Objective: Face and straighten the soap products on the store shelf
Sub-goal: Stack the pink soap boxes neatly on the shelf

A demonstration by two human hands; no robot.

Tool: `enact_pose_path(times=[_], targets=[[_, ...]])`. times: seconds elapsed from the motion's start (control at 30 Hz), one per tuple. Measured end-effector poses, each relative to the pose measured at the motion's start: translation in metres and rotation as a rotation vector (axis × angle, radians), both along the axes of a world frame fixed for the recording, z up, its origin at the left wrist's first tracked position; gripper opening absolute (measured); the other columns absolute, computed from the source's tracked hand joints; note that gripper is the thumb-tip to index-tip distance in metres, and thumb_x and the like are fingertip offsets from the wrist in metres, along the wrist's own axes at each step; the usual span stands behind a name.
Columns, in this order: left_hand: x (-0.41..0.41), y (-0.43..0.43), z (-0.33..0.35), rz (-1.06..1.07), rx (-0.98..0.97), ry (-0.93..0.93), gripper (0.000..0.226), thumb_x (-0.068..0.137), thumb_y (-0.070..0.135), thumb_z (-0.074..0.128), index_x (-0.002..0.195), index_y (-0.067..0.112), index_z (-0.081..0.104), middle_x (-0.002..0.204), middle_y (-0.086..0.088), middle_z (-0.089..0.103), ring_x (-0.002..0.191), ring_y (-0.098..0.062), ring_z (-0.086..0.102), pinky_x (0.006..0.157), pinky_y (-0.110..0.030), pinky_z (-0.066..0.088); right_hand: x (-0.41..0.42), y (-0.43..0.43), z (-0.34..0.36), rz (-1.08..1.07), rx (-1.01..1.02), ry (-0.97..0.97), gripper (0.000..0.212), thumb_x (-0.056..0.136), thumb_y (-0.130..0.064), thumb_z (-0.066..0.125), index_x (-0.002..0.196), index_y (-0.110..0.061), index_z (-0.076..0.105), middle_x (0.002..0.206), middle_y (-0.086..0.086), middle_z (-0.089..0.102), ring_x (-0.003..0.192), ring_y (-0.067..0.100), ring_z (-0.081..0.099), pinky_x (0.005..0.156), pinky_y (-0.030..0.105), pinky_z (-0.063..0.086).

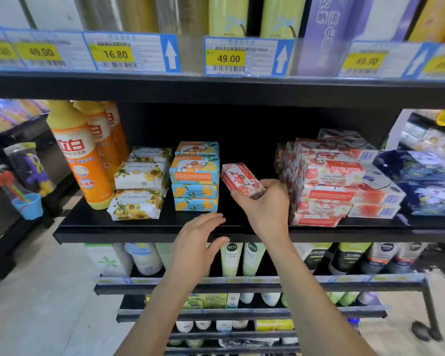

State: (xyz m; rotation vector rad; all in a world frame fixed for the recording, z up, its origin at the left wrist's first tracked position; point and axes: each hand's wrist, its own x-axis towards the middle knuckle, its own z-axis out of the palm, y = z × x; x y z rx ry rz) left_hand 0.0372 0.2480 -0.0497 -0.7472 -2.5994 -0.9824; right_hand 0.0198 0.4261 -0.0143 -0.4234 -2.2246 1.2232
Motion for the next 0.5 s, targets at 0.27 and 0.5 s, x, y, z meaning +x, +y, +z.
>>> enact_pose_path(times=[0.27,0.5], targets=[[0.01,0.001,0.015,-0.003,0.129,-0.064,0.041,0.091,0.028,0.077,0.131,0.024,0.068,0.131,0.018,0.061,0.122,0.005,0.053,0.107,-0.015,0.04,0.087,-0.011,0.01,0.05,-0.096,0.122,0.06,0.075,-0.034,0.09,0.123,-0.02,0.058,0.117,-0.007,0.049,0.08,0.006,0.063,0.067,0.01,0.047],[0.031,-0.005,0.046,-0.23,0.793,-0.571,0.044,0.098,0.038,0.058,0.135,0.015,0.062,0.127,-0.001,0.072,0.118,-0.02,0.068,0.097,-0.037,0.057,0.12,0.013,0.013,0.295,0.037,0.111,0.061,0.082,-0.026,0.086,0.134,-0.03,0.053,0.127,-0.017,0.045,0.099,0.006,0.061,0.08,0.018,0.052]])
